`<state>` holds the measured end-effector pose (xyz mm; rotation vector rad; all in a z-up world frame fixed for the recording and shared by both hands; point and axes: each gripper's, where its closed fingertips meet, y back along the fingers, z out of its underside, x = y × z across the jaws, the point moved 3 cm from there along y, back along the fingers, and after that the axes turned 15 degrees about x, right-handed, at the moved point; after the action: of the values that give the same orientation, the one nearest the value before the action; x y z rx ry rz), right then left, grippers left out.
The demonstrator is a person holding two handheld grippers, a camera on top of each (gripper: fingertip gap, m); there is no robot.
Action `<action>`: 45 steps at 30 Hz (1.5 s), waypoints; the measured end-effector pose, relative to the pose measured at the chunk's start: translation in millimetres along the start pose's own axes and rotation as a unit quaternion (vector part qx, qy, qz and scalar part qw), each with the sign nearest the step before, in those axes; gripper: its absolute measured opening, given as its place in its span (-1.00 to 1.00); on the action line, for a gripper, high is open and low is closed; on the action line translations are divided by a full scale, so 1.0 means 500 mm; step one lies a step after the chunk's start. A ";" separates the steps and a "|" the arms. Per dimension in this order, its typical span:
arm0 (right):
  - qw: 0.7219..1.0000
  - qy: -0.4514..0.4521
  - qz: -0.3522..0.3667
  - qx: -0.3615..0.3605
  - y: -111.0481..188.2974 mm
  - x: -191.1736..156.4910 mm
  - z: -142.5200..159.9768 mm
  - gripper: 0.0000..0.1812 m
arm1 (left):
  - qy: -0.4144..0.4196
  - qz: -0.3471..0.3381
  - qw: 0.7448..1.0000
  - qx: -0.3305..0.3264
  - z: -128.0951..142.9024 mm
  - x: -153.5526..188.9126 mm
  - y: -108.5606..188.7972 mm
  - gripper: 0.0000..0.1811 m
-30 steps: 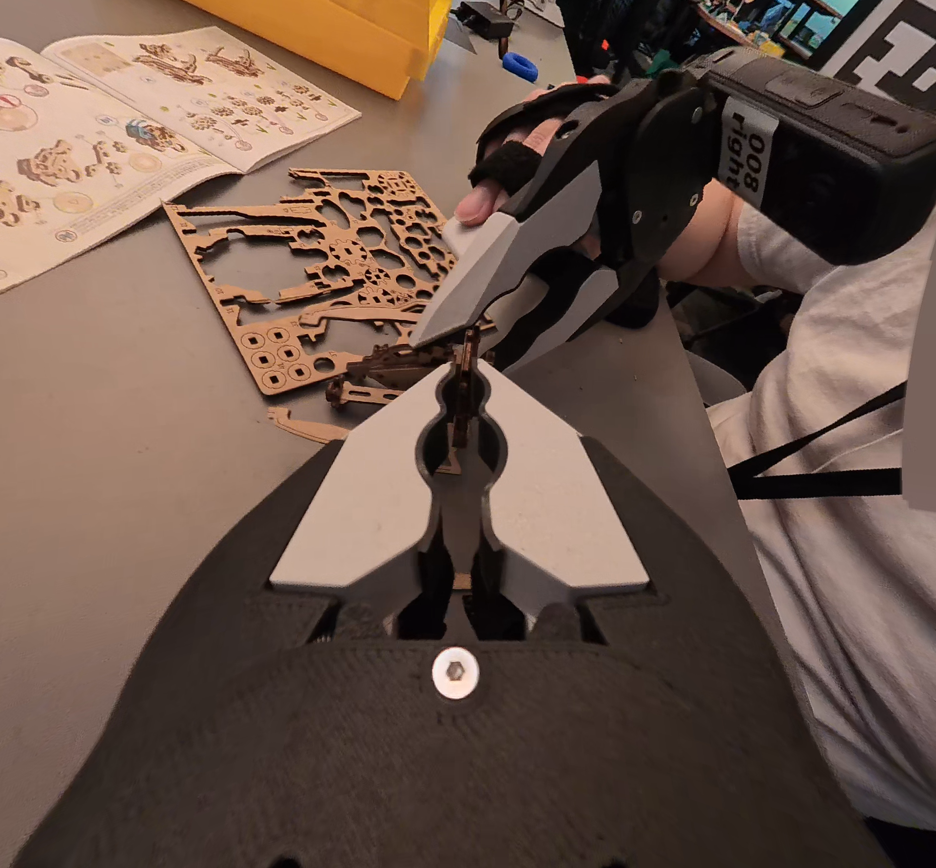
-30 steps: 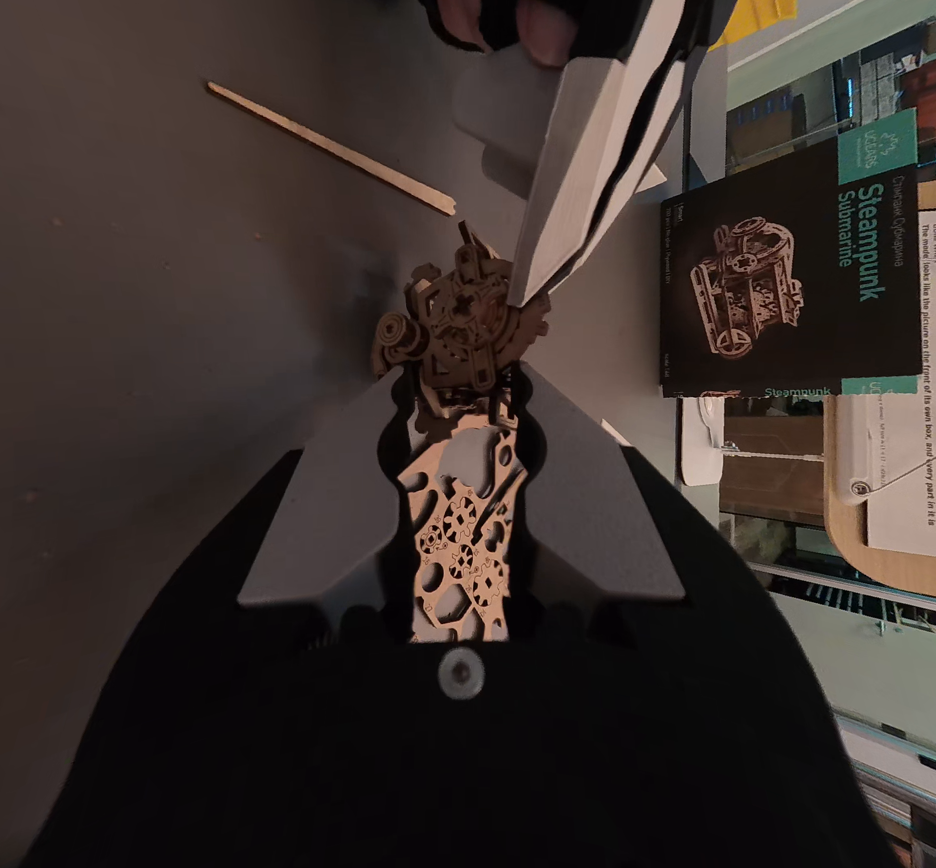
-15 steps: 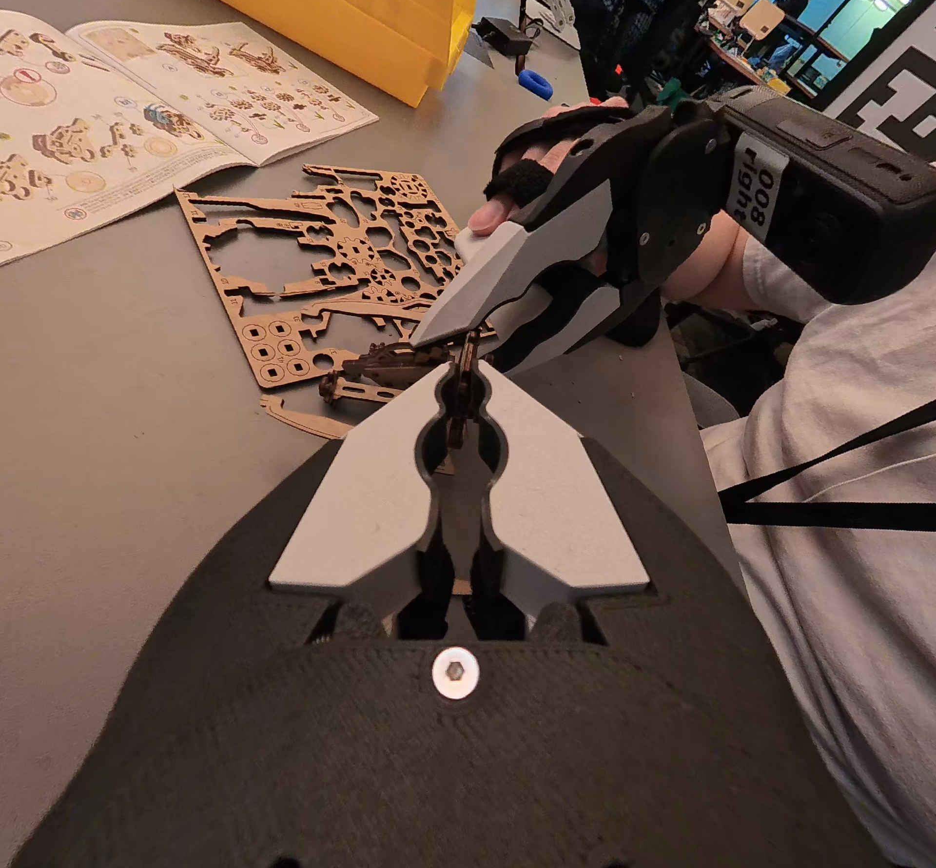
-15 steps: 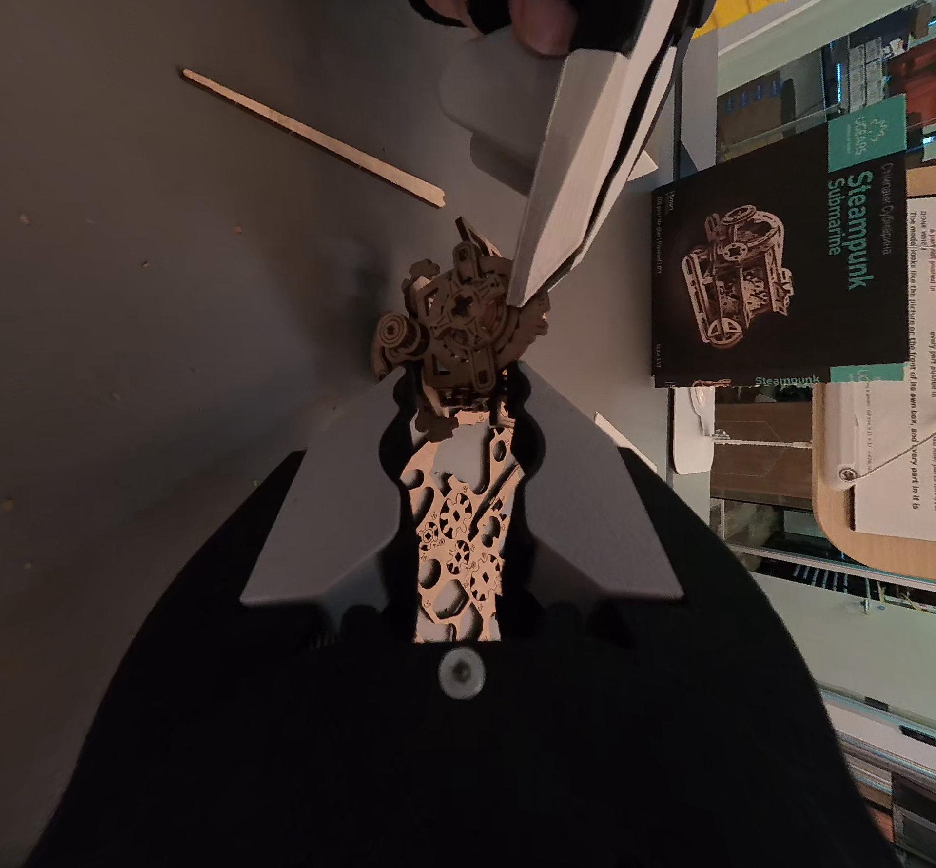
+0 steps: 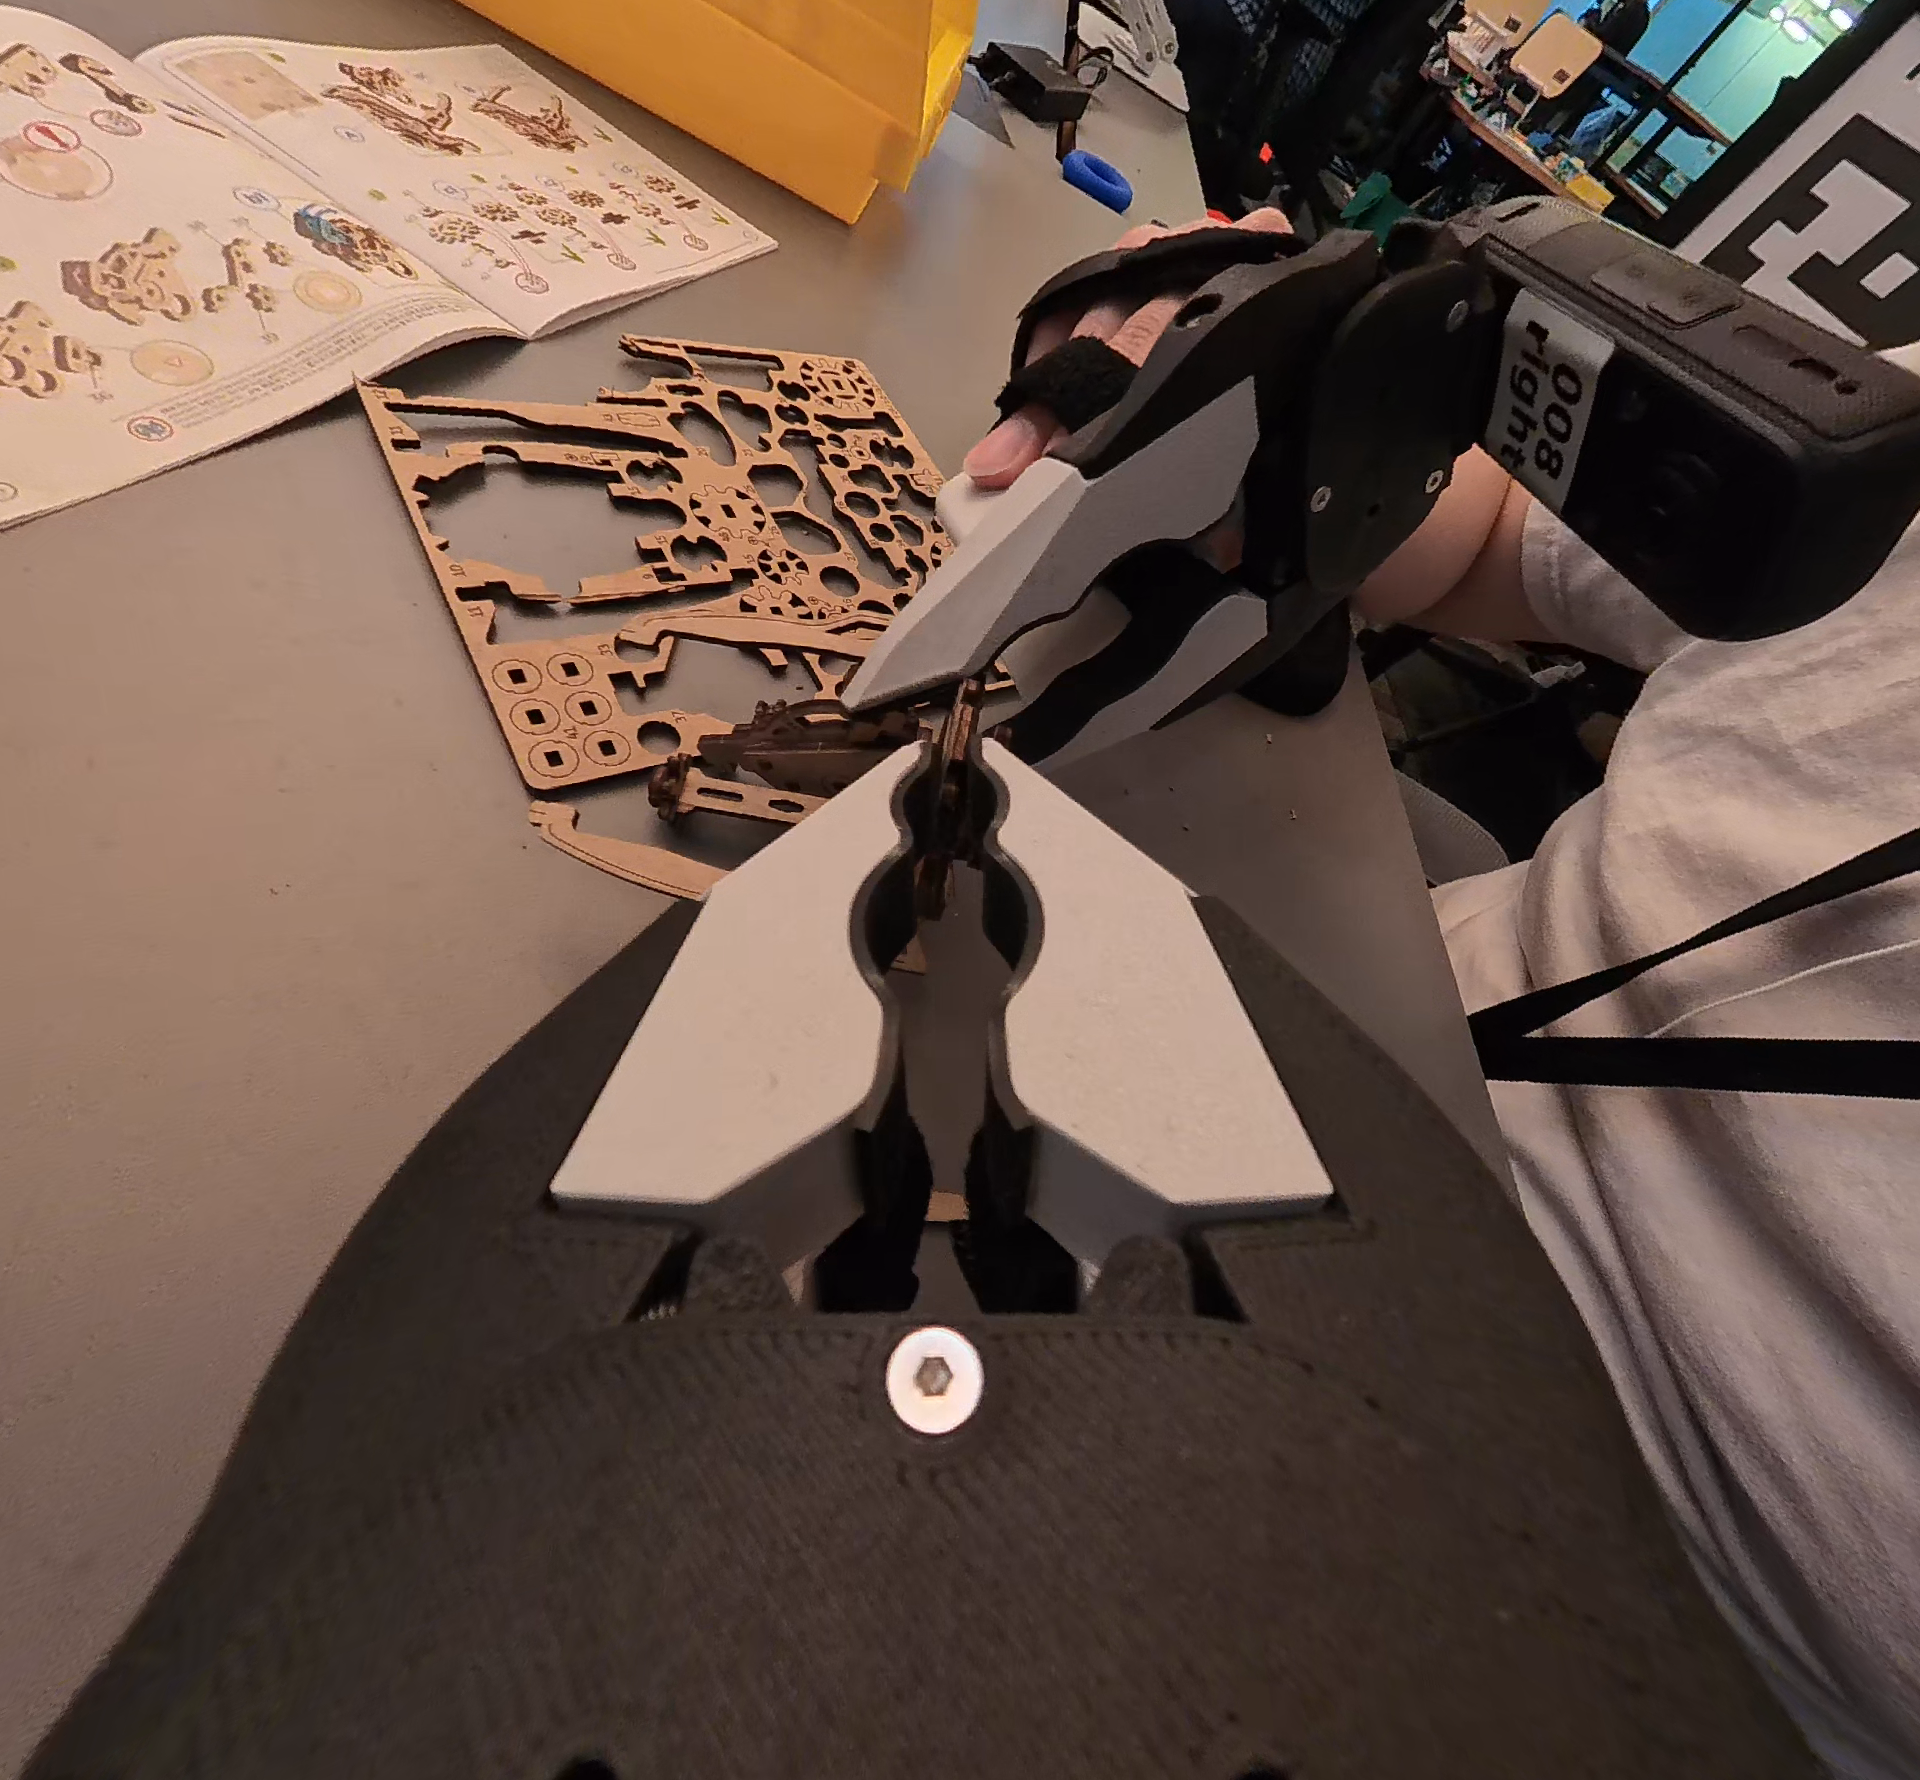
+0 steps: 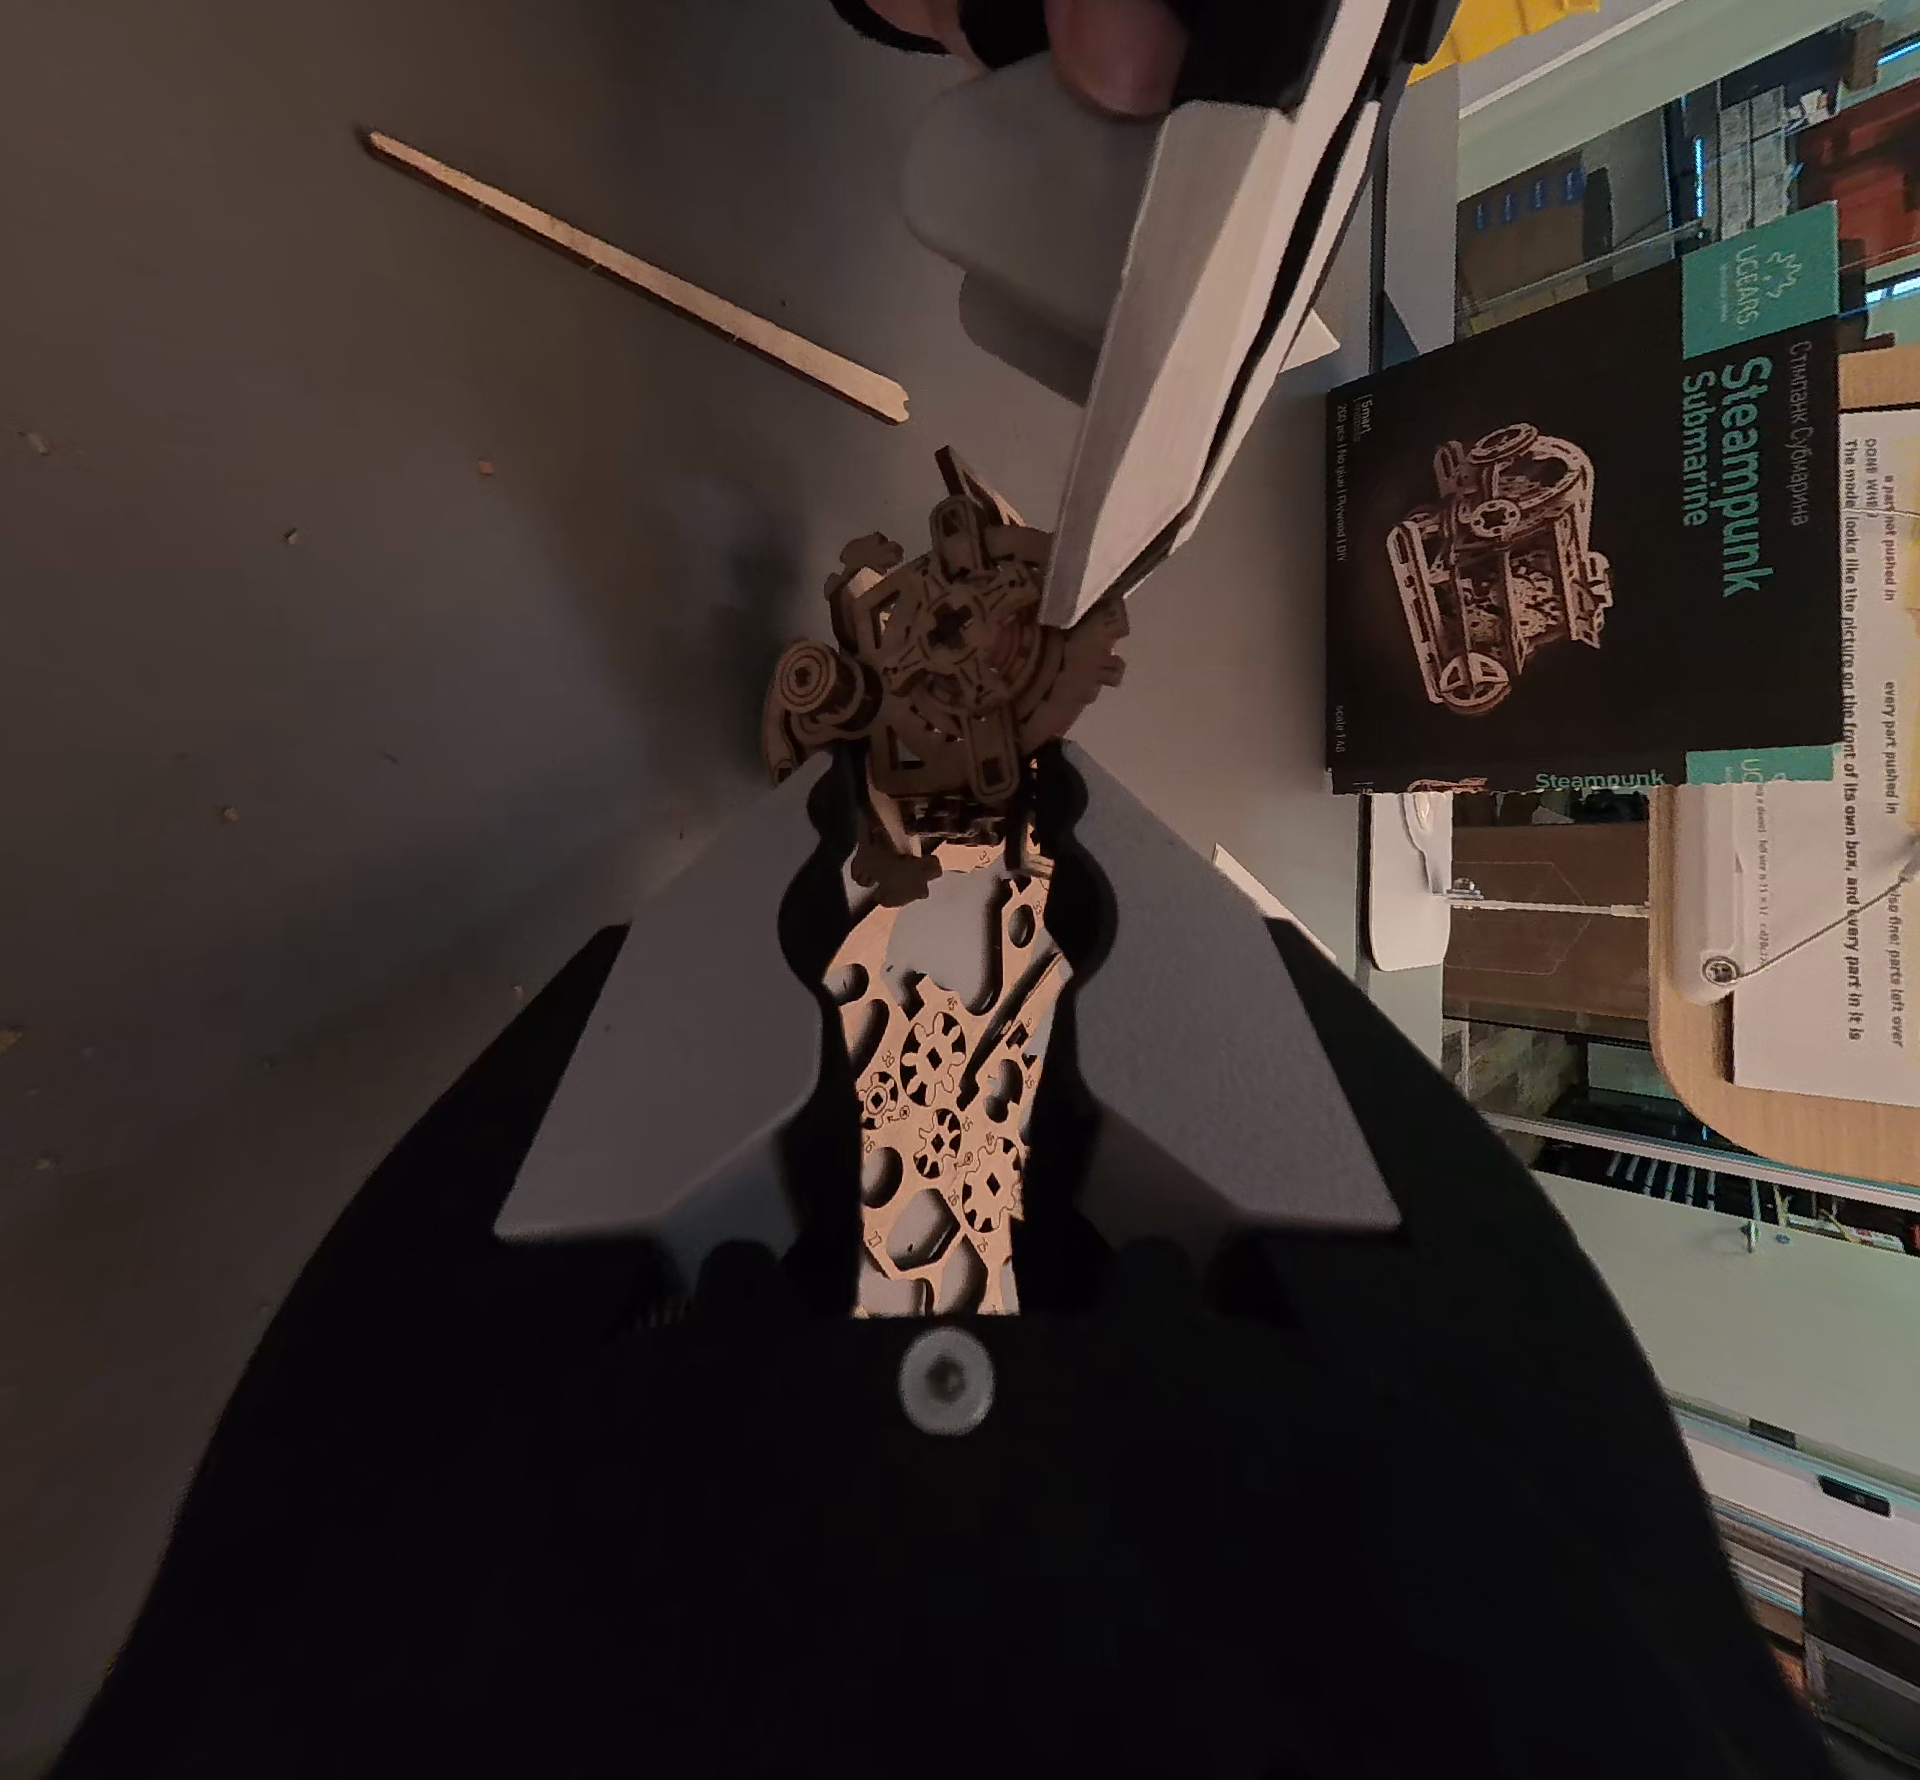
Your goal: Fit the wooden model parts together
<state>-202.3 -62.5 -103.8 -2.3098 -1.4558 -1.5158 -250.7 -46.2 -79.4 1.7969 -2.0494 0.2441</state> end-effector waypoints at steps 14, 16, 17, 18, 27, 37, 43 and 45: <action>1.000 0.001 0.000 -0.005 0.001 0.000 0.000 -0.64 | -0.001 -0.002 1.000 0.000 0.001 0.001 0.000 -0.97; 1.000 -0.006 -0.002 -0.004 0.000 0.000 0.000 -0.64 | 0.002 -0.002 1.000 0.001 0.000 0.001 0.002 -0.97; 1.000 -0.017 0.001 0.000 0.000 0.002 -0.002 -0.63 | 0.006 0.000 1.000 0.006 -0.003 0.001 0.003 -0.98; 1.000 -0.017 0.005 0.009 0.001 0.004 -0.006 -0.62 | 0.014 0.006 1.000 0.012 -0.007 0.003 0.004 -0.97; 1.000 0.005 0.024 0.008 0.002 0.013 -0.009 -0.57 | 0.064 0.016 0.997 0.032 -0.011 -0.007 0.010 -0.98; 0.999 0.019 0.025 -0.021 -0.005 0.012 0.003 -0.62 | 0.051 0.003 0.998 0.022 -0.006 -0.012 0.008 -0.98; 0.999 0.019 0.031 -0.016 -0.005 0.018 0.003 -0.52 | 0.035 0.006 0.999 0.017 -0.006 -0.008 0.008 -0.98; 0.999 0.020 0.028 -0.021 -0.008 0.014 0.006 -0.52 | 0.018 0.003 1.000 0.010 -0.003 -0.005 0.004 -0.98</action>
<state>-202.4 -54.0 -102.1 -2.3092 -1.3506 -1.5822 -252.4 -43.0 -79.0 1.7860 -2.0345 0.2972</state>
